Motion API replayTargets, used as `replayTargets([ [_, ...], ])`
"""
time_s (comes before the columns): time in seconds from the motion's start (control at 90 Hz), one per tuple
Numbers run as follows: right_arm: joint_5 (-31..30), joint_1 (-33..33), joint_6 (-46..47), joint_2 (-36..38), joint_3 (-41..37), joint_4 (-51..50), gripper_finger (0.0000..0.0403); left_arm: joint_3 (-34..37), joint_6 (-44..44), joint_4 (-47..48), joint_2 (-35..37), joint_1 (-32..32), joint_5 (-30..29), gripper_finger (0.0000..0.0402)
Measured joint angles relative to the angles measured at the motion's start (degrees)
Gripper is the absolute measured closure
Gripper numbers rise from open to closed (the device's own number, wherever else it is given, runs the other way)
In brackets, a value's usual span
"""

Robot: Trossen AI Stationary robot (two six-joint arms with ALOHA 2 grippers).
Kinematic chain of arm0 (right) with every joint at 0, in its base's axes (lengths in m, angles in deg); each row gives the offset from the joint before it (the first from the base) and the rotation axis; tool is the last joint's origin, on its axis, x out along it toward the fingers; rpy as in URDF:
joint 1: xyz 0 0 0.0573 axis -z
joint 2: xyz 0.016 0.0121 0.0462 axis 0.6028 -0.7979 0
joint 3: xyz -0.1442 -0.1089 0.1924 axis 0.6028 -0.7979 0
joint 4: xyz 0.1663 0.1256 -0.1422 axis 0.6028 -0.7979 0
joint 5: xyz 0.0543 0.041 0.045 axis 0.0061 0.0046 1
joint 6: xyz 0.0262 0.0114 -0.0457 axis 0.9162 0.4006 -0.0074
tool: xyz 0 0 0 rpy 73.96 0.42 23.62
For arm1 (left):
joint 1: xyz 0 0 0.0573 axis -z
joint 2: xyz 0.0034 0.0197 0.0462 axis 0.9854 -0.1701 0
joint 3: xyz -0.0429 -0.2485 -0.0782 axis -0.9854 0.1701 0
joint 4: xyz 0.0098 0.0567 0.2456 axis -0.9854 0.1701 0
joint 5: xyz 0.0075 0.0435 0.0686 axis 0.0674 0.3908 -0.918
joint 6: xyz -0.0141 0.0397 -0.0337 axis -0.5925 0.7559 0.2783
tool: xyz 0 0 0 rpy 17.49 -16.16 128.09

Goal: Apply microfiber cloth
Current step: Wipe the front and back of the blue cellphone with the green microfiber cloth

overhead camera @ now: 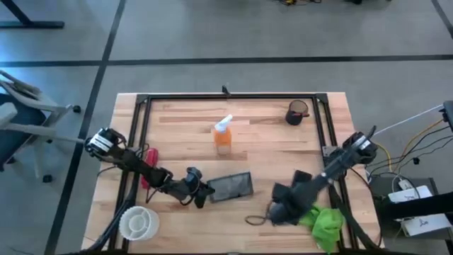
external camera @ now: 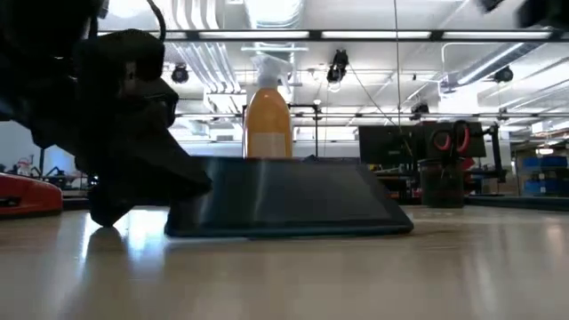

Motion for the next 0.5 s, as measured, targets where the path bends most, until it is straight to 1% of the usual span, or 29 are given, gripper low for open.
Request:
replayTargets([
  [0.078,1.1,-4.3,4.1,0.1,0.0,0.1,0.0218,0.0,-1.2,-0.9,0.1,0.9,0.8,0.0387],
  [0.144,2.1,-7.3,8.5,0.1,-0.5,0.8,0.0222,0.0,-1.2,-1.5,0.1,1.6,1.0,0.0392],
  [0.211,3.3,-9.7,12.9,-0.1,-1.3,2.5,0.0226,0.0,-0.9,-2.2,0.1,2.2,1.2,0.0387],
  [0.333,5.6,-13.3,18.9,-0.2,-3.4,3.4,0.0233,0.0,-0.7,-2.2,0.4,3.0,1.9,0.0367],
  [0.5,9.6,-15.0,21.5,-0.2,-8.1,6.7,0.0239,-0.1,-1.8,-2.4,0.5,4.2,2.4,0.0363],
])
